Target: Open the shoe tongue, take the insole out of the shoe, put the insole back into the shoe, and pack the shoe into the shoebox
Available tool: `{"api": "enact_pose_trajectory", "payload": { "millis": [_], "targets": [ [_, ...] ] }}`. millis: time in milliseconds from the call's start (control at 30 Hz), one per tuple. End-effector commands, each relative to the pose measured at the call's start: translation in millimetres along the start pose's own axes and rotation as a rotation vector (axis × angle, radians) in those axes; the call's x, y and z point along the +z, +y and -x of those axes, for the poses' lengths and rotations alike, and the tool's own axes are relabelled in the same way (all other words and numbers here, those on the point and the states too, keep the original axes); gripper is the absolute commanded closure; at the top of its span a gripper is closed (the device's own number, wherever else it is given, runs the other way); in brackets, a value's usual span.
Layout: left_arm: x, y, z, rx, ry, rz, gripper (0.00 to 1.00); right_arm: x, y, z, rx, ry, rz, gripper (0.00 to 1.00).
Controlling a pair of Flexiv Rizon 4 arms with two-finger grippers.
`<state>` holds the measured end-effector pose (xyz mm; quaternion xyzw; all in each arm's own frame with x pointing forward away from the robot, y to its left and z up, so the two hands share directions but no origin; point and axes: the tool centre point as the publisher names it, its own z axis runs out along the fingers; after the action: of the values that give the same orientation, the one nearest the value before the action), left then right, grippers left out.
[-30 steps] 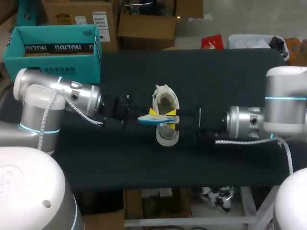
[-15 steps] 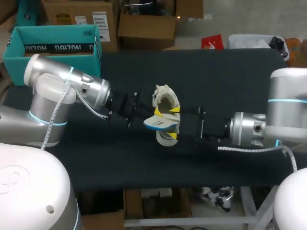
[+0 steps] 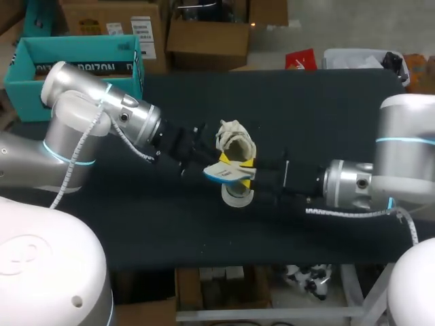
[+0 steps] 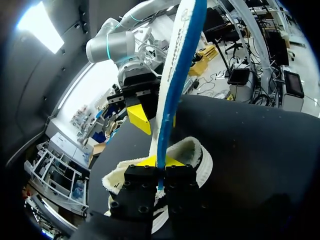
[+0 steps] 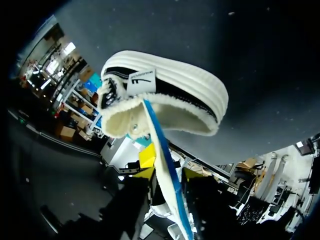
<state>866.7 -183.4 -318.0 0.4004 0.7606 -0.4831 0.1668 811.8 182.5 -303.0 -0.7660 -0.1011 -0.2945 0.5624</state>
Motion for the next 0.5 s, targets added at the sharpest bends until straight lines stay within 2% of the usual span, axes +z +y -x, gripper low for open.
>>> {"api": "enact_pose_trajectory", "payload": {
  "millis": [33,133,267,400,433,500],
  "targets": [
    [-6.8,-0.7,1.1,0.000,0.007,-0.015,1.00,4.2,-1.6,1.3,0.005,0.007,0.018,0.64],
    [-9.1,-1.9,0.6,0.001,0.008,-0.028,1.00,4.9,2.8,2.3,0.019,0.010,0.026,0.59],
    [-8.6,-0.9,-0.8,0.000,0.014,-0.025,1.00,4.9,6.1,2.8,0.025,0.017,0.018,0.61],
    [-8.4,-1.5,-2.1,0.001,0.025,-0.030,1.00,8.8,2.1,1.7,0.019,0.016,0.028,0.73],
    [-8.5,-1.6,-2.1,0.002,0.026,-0.029,1.00,9.5,1.1,1.4,0.019,0.015,0.032,0.80],
    [-8.6,-1.5,-2.0,0.002,0.027,-0.030,1.00,10.7,-0.7,1.1,0.017,0.014,0.036,1.00]
  ]
}}
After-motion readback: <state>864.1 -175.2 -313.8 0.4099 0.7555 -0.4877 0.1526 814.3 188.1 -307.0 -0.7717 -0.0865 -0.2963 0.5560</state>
